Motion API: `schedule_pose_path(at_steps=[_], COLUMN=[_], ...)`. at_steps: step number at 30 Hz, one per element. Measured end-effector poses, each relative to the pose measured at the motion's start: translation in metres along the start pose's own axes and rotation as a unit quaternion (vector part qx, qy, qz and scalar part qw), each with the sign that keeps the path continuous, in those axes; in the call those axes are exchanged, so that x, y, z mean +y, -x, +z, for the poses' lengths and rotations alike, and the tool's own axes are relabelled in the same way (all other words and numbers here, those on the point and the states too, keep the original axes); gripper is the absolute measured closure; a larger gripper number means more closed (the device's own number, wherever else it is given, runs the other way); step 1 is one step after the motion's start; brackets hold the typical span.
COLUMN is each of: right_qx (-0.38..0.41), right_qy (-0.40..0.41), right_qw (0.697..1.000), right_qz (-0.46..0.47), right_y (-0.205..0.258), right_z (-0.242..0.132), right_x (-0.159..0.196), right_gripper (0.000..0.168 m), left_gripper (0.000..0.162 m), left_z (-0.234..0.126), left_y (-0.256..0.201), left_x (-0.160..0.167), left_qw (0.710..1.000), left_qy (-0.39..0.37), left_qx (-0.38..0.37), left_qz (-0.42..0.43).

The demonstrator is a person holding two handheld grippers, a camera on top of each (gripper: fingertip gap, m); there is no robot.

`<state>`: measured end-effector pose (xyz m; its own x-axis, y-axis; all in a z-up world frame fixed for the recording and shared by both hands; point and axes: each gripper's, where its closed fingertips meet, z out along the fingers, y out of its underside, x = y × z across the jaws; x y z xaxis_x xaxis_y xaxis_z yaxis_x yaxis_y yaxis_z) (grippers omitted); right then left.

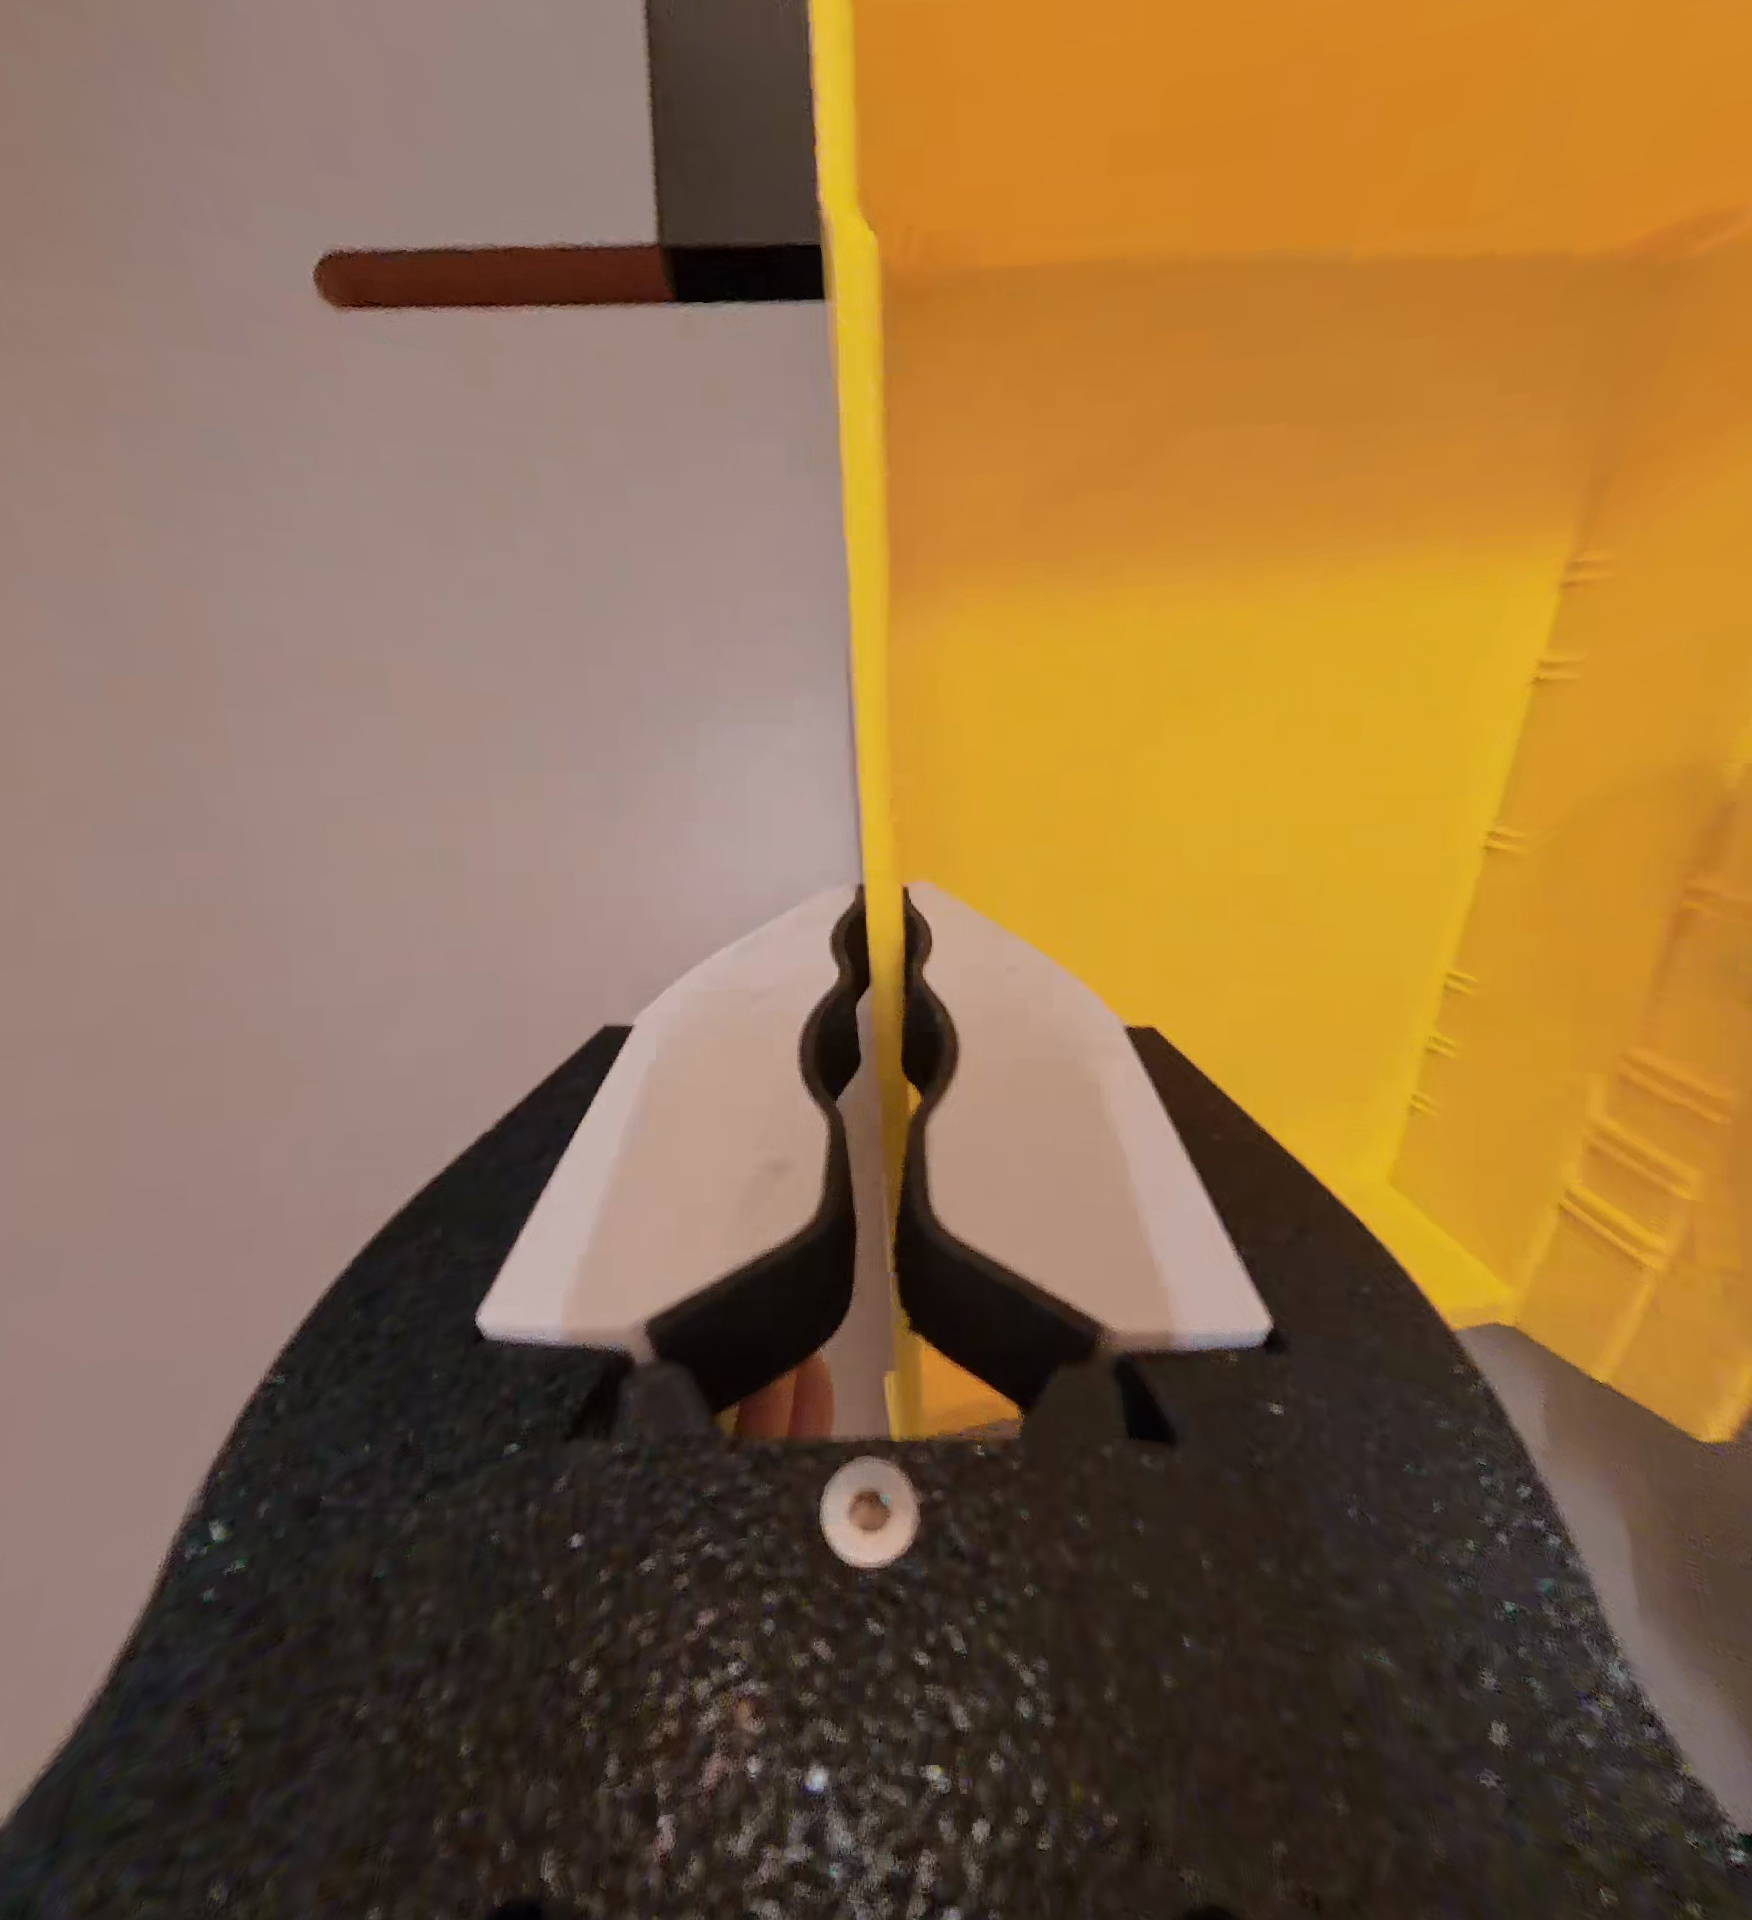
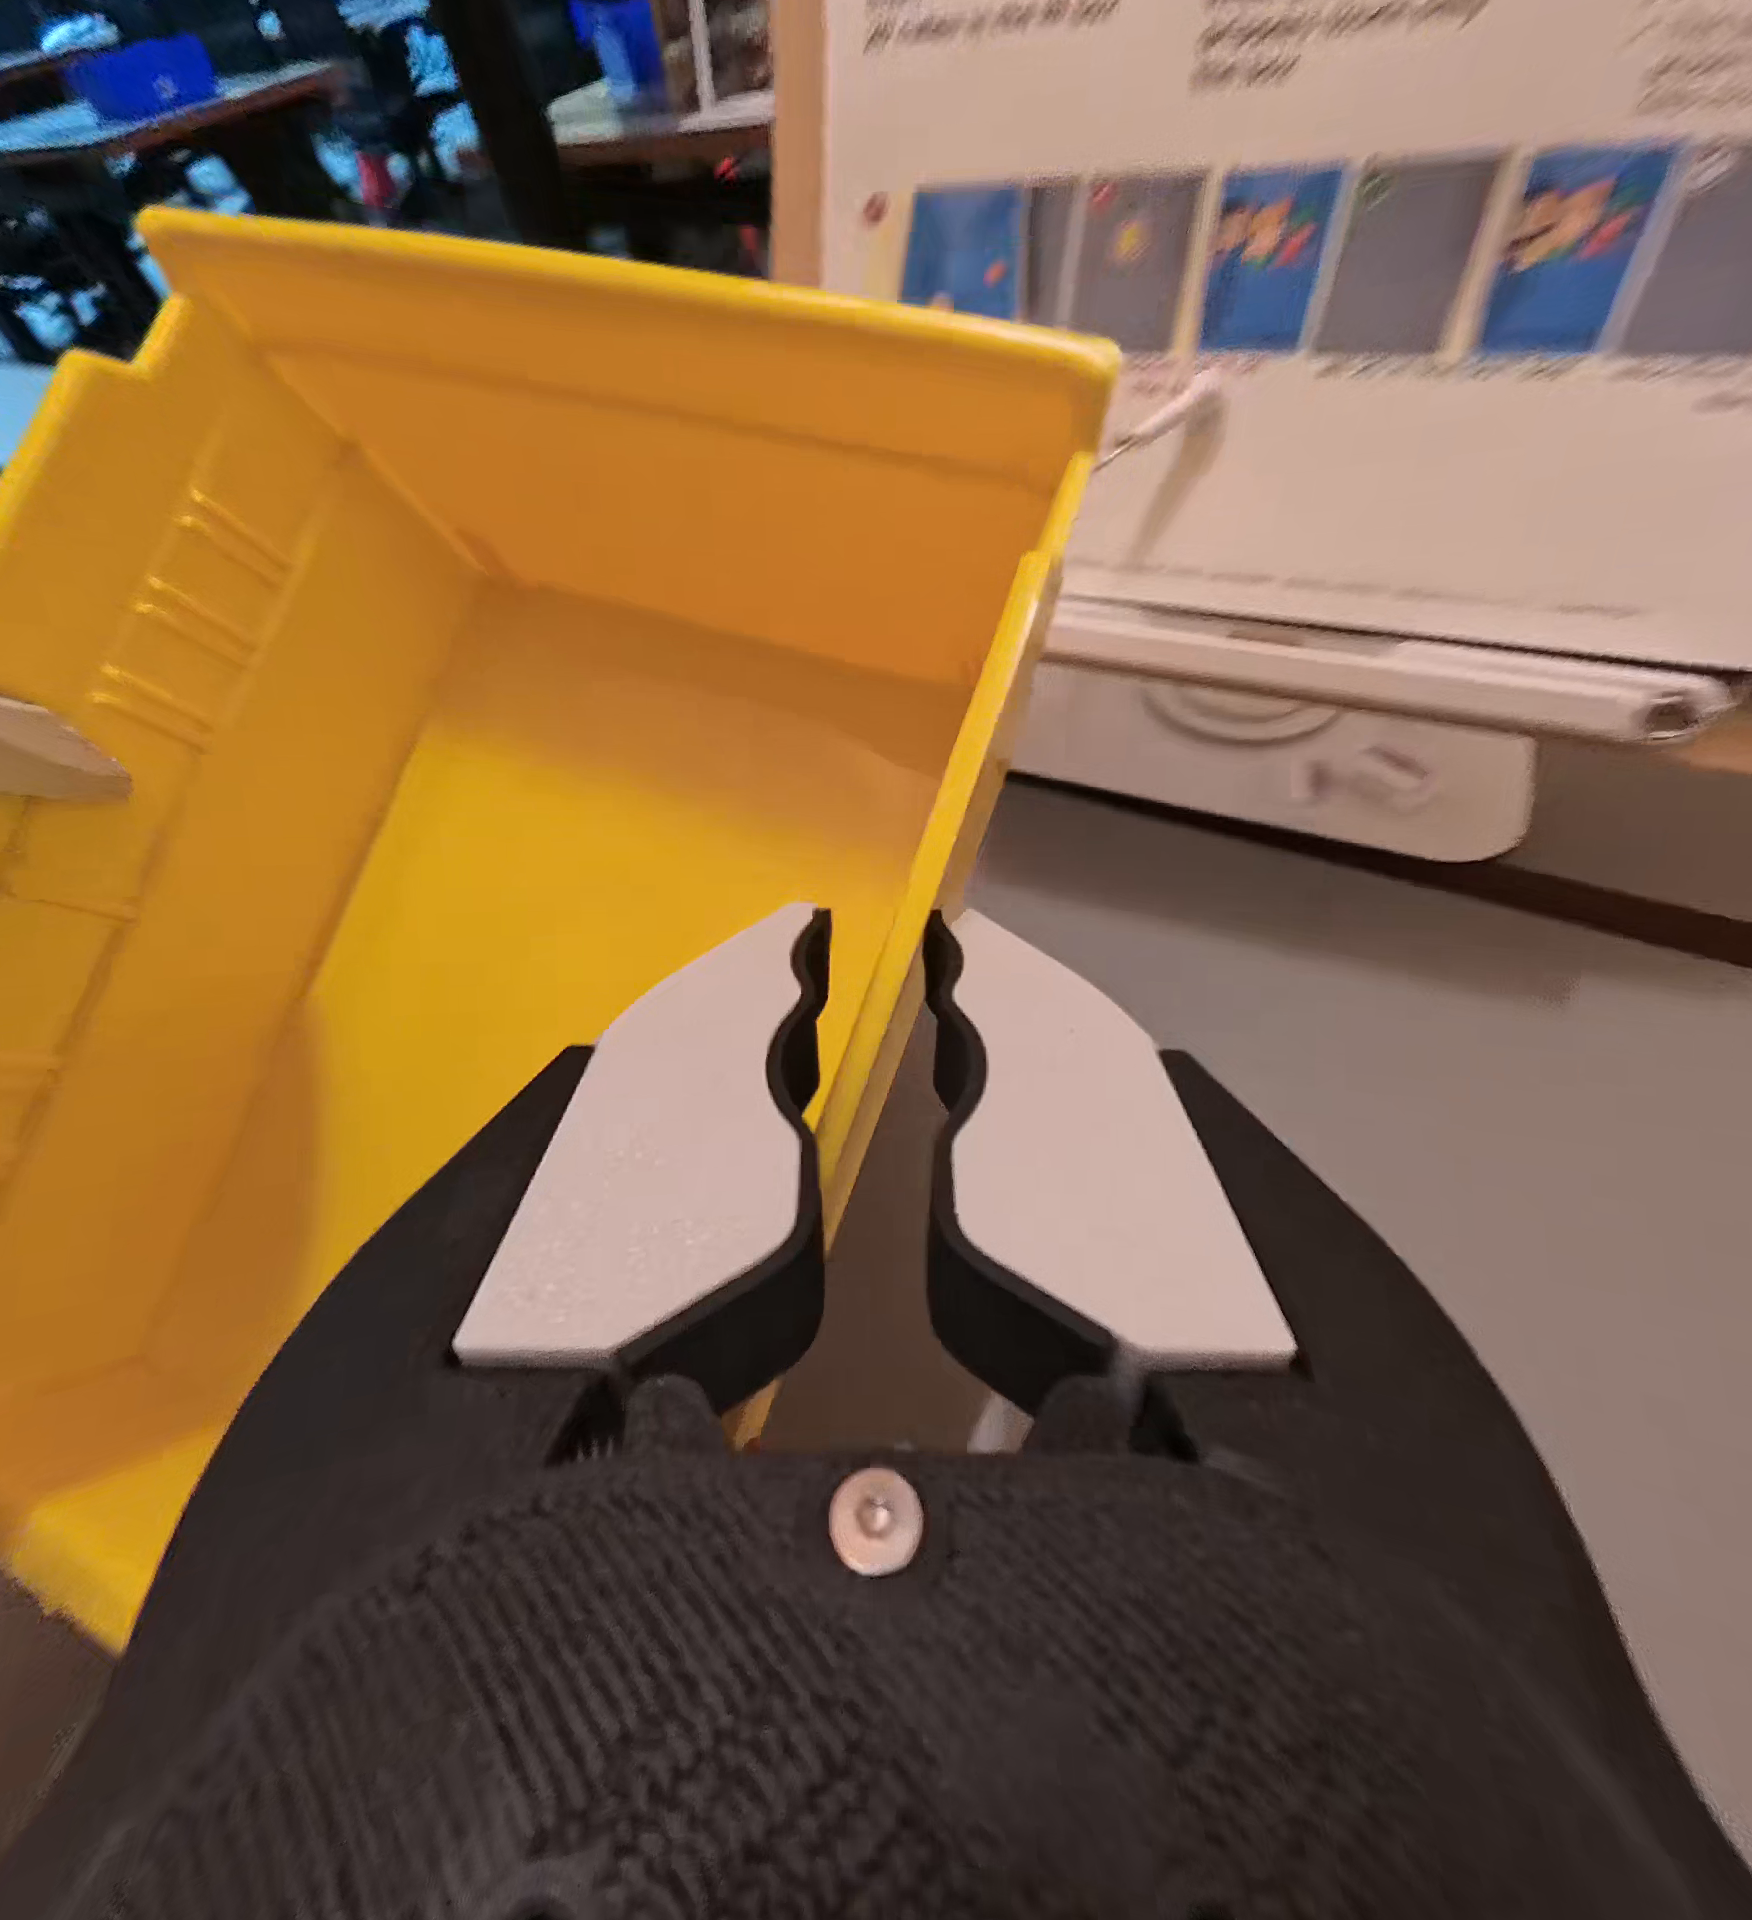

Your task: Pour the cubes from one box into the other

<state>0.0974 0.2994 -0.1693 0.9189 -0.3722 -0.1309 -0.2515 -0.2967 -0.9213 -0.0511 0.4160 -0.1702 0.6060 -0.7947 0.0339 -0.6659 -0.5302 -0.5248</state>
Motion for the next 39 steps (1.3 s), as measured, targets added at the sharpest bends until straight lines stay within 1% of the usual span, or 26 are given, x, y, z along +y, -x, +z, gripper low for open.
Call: schedule_pose_path(at_steps=[1,3,4,6,9,11,14,16,19,22,25,27,29,30,31,33,36,38,39], right_qx=[-0.024,-0.064,-0.071,-0.085,-0.077,-0.040,0.015,0.056,0.124,0.218,0.311,0.347,0.353,0.342,0.329,0.312,0.301,0.294,0.297], right_qy=[0.004,0.000,-0.005,-0.019,-0.024,-0.027,-0.031,-0.033,-0.031,-0.031,-0.048,-0.041,-0.030,-0.025,-0.016,-0.008,-0.004,0.008,0.023], right_qw=[1.000,0.998,0.997,0.996,0.997,0.998,0.999,0.997,0.992,0.976,0.949,0.935,0.933,0.937,0.941,0.946,0.949,0.951,0.950], right_qz=[0.000,0.010,0.010,0.002,-0.021,-0.033,-0.040,-0.032,-0.021,0.001,0.033,0.053,0.063,0.069,0.078,0.086,0.089,0.093,0.088], right_y=[0.008,0.018,0.017,0.010,-0.019,-0.053,-0.111,-0.153,-0.216,-0.286,-0.354,-0.391,-0.419,-0.427,-0.432,-0.439,-0.445,-0.447,-0.449], right_z=[0.003,-0.001,-0.006,-0.022,-0.055,-0.081,-0.126,-0.160,-0.218,-0.282,-0.344,-0.372,-0.385,-0.385,-0.383,-0.379,-0.369,-0.360,-0.356], right_x=[0.002,0.000,-0.003,-0.010,-0.013,-0.013,-0.011,-0.007,0.005,0.023,0.039,0.057,0.075,0.083,0.092,0.104,0.114,0.121,0.126], right_gripper=[0.143,0.130,0.125,0.109,0.102,0.095,0.092,0.085,0.081,0.078,0.080,0.081,0.088,0.088,0.088,0.091,0.091,0.094,0.098], left_gripper=[0.160,0.160,0.160,0.160,0.160,0.160,0.160,0.160,0.160,0.160,0.158,0.157,0.155,0.153,0.148,0.129,0.127,0.121,0.117], left_z=[0.004,0.013,0.017,0.026,0.040,0.047,0.055,0.061,0.074,0.079,0.081,0.081,0.083,0.084,0.086,0.085,0.069,0.050,0.038], left_y=[0.009,0.025,0.035,0.055,0.083,0.099,0.116,0.131,0.153,0.160,0.176,0.184,0.190,0.192,0.192,0.195,0.199,0.199,0.197], left_x=[0.001,0.004,0.006,0.006,0.011,0.013,0.011,0.010,0.015,0.012,0.008,0.006,0.003,0.004,0.006,0.006,-0.005,-0.016,-0.022], left_qw=[1.000,1.000,1.000,0.999,0.997,0.996,0.996,0.996,0.995,0.996,0.998,0.997,0.997,0.996,0.996,0.993,0.984,0.977,0.974], left_qy=[0.004,0.018,0.026,0.032,0.055,0.067,0.068,0.072,0.075,0.048,0.030,0.027,0.011,0.006,0.011,0.004,-0.040,-0.079,-0.099], left_qx=[-0.001,0.003,-0.009,-0.023,-0.046,-0.052,-0.042,-0.043,-0.037,-0.004,-0.036,-0.057,-0.077,-0.086,-0.091,-0.114,-0.163,-0.189,-0.195], left_qz=[-0.006,-0.017,-0.015,-0.023,-0.019,-0.020,-0.031,-0.037,-0.062,-0.074,-0.052,-0.053,-0.022,-0.002,0.017,0.041,0.057,0.062,0.063])
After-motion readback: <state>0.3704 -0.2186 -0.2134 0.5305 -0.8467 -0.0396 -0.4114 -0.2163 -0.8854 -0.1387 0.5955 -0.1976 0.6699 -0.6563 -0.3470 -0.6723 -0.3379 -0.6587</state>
